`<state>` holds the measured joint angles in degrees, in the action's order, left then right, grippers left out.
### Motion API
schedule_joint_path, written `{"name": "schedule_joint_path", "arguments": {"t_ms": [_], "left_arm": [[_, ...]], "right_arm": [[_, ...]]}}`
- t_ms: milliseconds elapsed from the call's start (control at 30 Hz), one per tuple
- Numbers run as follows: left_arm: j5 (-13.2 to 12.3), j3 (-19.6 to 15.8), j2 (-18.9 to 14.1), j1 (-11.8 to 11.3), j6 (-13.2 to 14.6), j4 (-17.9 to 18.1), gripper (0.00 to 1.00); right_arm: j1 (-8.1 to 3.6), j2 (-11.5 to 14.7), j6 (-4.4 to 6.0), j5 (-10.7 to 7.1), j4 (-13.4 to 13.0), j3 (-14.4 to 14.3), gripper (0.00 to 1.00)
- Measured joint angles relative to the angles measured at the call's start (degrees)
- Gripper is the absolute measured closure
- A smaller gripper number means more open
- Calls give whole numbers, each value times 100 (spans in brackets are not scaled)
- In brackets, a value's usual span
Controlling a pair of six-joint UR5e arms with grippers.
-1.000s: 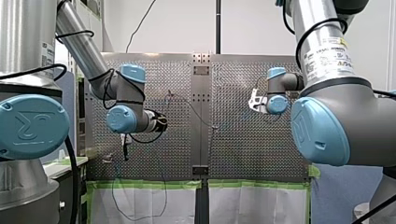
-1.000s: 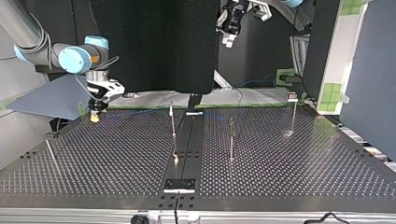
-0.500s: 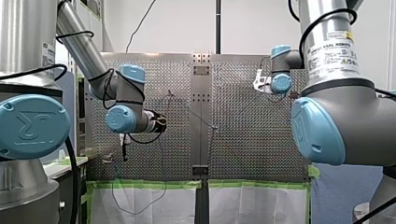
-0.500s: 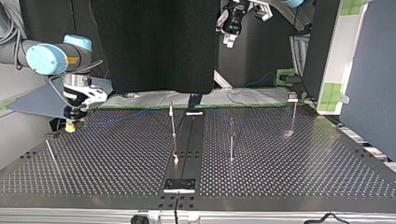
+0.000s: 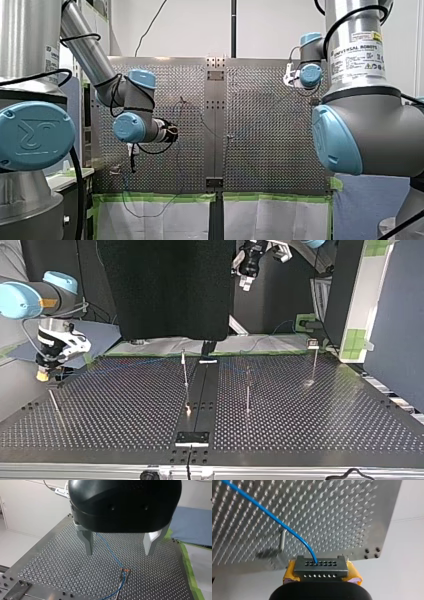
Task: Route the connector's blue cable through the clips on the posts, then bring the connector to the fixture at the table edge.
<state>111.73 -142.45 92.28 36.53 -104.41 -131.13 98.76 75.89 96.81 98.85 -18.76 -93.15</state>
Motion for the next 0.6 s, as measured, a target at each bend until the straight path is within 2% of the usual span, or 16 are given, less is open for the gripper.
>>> {"name": "schedule_joint_path", "arguments": {"t_ms": [200,367,433,600], "left_arm": [[0,0,-2,-9,-1,-34,0],[1,0,0,-11,7,-56,0],[2,0,-1,-17,8,-59,0],[2,1,0,-45,9,-62,0]], "right_arm": [[-135,-163,-307,-14,311,53,100],[-232,-332,-547,-134,549,92,100],[-278,-363,-606,-222,587,96,100],[-376,-388,-671,-420,517,97,100]]}}
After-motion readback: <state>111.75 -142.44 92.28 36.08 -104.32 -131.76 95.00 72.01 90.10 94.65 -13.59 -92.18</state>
